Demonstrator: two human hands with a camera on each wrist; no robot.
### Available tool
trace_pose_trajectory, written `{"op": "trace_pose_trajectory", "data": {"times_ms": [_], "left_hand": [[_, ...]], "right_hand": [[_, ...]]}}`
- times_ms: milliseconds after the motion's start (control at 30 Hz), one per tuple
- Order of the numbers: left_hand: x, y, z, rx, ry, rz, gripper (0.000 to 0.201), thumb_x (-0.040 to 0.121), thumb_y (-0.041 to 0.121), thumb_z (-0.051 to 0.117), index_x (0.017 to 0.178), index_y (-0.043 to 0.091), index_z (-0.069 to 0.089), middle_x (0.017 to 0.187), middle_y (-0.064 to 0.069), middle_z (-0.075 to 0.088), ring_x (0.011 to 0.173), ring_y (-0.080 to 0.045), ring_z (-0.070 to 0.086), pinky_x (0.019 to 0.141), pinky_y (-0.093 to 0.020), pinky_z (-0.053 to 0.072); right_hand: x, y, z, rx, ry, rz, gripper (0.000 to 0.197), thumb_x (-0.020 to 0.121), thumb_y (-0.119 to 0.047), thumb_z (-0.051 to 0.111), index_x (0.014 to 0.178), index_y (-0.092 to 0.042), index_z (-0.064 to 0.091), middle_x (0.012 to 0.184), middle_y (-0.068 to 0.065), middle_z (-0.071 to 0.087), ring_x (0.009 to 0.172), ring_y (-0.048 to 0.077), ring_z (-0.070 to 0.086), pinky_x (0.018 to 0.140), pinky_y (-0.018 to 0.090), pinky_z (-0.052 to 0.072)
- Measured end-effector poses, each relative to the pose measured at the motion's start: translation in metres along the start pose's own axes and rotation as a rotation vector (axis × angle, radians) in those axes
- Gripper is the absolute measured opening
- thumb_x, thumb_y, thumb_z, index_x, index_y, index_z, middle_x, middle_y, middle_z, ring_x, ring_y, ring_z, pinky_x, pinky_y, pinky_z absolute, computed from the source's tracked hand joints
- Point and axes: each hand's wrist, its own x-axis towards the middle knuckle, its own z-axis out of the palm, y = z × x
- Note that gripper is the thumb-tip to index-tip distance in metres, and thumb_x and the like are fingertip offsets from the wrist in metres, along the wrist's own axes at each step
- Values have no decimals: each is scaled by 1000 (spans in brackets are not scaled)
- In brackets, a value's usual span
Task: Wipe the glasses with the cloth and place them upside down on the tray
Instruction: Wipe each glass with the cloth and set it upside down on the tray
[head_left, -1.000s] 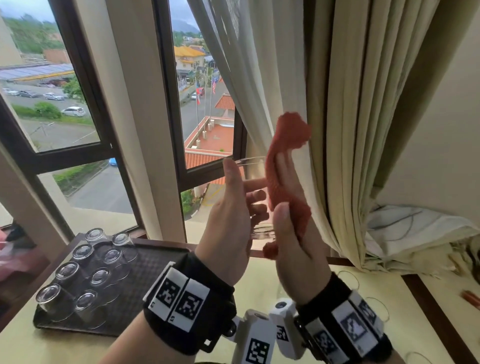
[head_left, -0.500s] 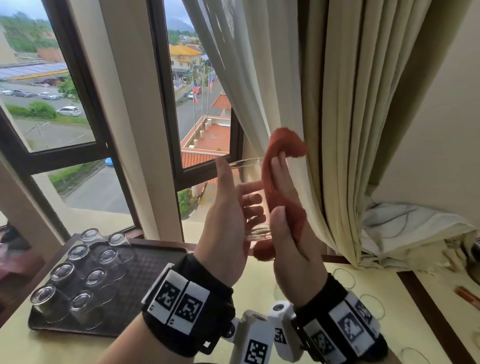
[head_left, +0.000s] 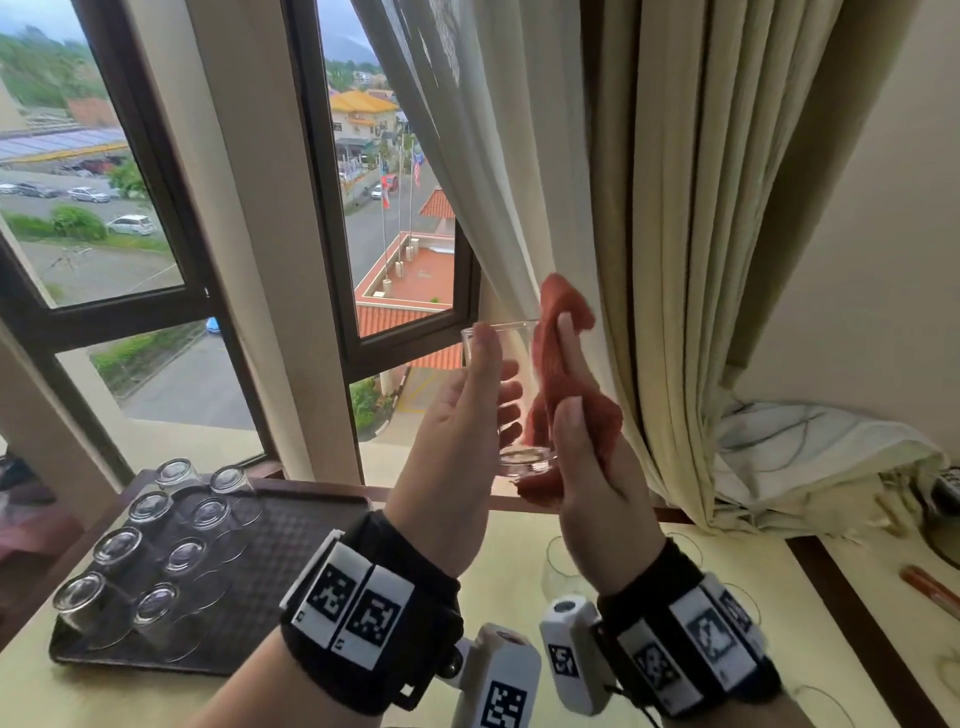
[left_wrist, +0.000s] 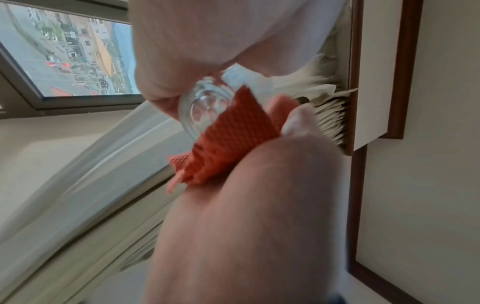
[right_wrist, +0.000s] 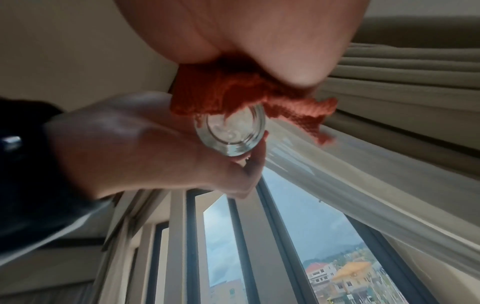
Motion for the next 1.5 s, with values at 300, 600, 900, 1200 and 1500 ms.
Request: {"op": "trace_pose_trajectory", "data": {"times_ms": [300, 600, 900, 1200, 1500], "left_hand": [[4, 6, -10, -23, 21, 6, 87, 96, 84, 35, 121, 12, 78, 118, -19, 78, 117, -38, 74, 104, -56, 57], [-3, 0, 3, -35, -71, 23, 81, 99, 79, 34, 128, 13, 73, 114, -28, 70, 107, -38, 71, 98, -60, 58], [11, 4, -19, -62, -32, 35, 92, 97, 86, 33, 131, 10, 71, 125, -35, 66, 109, -50, 66, 108, -62, 54], [5, 4, -5, -180, -36, 6, 92, 93, 86, 47, 130, 5, 72, 122, -23, 65, 113, -45, 60, 116, -61, 44], [12, 4, -9, -30, 60, 64, 100, 66, 81, 81, 131, 10, 58, 84, -5, 63, 68, -16, 65, 68, -29, 59]], "right_hand": [[-43, 19, 2, -346, -123, -338, 59, 111, -51, 28, 165, -28, 29, 176, -5, 14, 161, 31, 21, 121, 53, 36], [4, -17, 2, -98, 5, -209, 51, 111, -34, 36, 162, -30, 34, 140, -12, 65, 121, 18, 68, 87, 35, 61], [-35, 22, 3, -201, -66, -122, 58, 107, -54, 35, 163, -45, 27, 159, 5, 47, 126, 38, 61, 90, 69, 55], [-8, -9, 7, -181, -78, -291, 56, 110, -43, 35, 164, -31, 31, 171, -7, 30, 152, 20, 41, 111, 60, 48], [-34, 29, 0, -137, -69, -80, 57, 106, -51, 37, 163, -46, 28, 155, 3, 51, 124, 34, 63, 84, 66, 60]]}}
